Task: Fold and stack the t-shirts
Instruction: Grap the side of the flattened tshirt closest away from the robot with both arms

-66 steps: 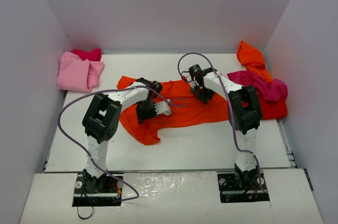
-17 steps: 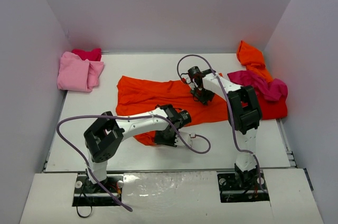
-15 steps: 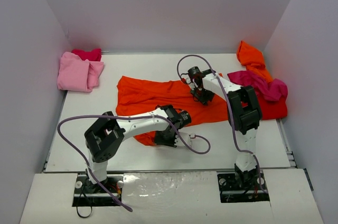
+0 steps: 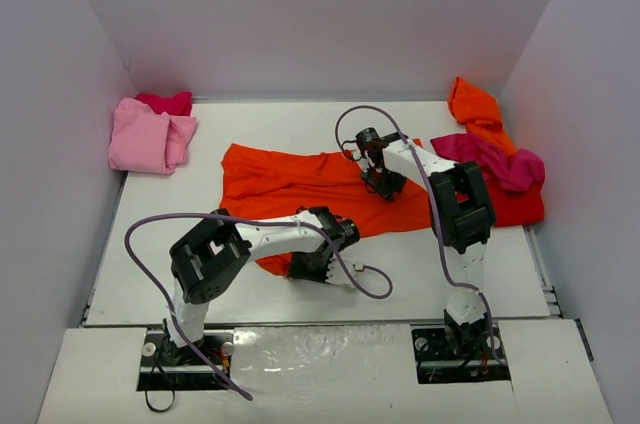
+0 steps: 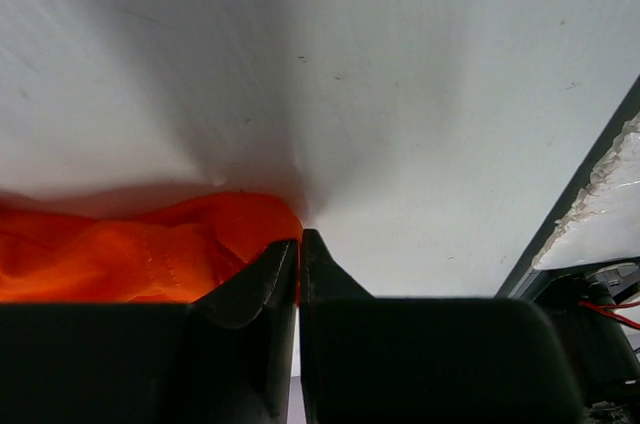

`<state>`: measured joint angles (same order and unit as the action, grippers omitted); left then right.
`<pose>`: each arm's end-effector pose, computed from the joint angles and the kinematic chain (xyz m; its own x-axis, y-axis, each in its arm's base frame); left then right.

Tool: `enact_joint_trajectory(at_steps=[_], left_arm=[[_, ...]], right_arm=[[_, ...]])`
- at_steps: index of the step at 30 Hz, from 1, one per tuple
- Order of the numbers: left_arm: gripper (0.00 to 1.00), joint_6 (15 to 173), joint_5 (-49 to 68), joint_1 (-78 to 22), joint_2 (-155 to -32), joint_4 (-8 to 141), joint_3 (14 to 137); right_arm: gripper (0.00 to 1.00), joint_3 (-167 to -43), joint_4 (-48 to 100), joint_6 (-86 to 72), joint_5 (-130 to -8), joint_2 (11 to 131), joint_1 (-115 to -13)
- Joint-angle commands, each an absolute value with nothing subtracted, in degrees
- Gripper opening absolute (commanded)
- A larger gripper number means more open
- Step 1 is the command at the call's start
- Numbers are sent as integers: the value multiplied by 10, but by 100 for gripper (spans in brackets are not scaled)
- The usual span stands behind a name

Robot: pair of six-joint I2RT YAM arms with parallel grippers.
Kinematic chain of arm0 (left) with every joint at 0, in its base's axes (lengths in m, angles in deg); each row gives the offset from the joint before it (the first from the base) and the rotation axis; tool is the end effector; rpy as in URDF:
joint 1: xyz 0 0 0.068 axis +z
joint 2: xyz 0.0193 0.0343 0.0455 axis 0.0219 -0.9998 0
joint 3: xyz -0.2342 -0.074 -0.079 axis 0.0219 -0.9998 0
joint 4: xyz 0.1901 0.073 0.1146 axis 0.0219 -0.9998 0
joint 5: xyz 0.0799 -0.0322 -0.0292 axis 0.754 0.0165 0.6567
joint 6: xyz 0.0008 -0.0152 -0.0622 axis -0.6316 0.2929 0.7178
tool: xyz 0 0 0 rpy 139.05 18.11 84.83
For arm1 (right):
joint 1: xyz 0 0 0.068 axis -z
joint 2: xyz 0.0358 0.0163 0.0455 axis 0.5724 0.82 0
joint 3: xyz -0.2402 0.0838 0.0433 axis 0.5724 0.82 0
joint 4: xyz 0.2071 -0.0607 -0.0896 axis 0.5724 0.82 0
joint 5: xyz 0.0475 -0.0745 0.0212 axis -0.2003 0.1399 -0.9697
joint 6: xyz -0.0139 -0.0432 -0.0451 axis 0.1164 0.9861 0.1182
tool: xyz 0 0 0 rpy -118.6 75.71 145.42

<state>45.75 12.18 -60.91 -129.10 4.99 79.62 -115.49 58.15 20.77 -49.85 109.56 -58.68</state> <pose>0.1531 -0.2715 0.1519 0.1145 0.9933 -0.0117 0.9867 -0.1151 -0.1150 0.3743 0.1542 0.1496 -0.6673 -0.6768 -0.3108 -0.6021 0.7359 -0.3098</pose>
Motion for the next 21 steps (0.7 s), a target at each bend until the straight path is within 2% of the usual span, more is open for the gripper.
enact_joint_trajectory(at_steps=[1,10,14,21], left_arm=[[0,446,111,-607,-1272,21,778],[0,448,204,-597,-1134,-48,688],[0,440,246,-551,-1071,-88,725],[0,428,272,-499,-1033,-81,770]], right_arm=[[27,-1139,588,215,-480,1100,-596],[18,-1137,614,220,-471,1145,-596],[14,-1129,624,222,-480,1163,-596],[13,-1125,627,223,-471,1170,-597]])
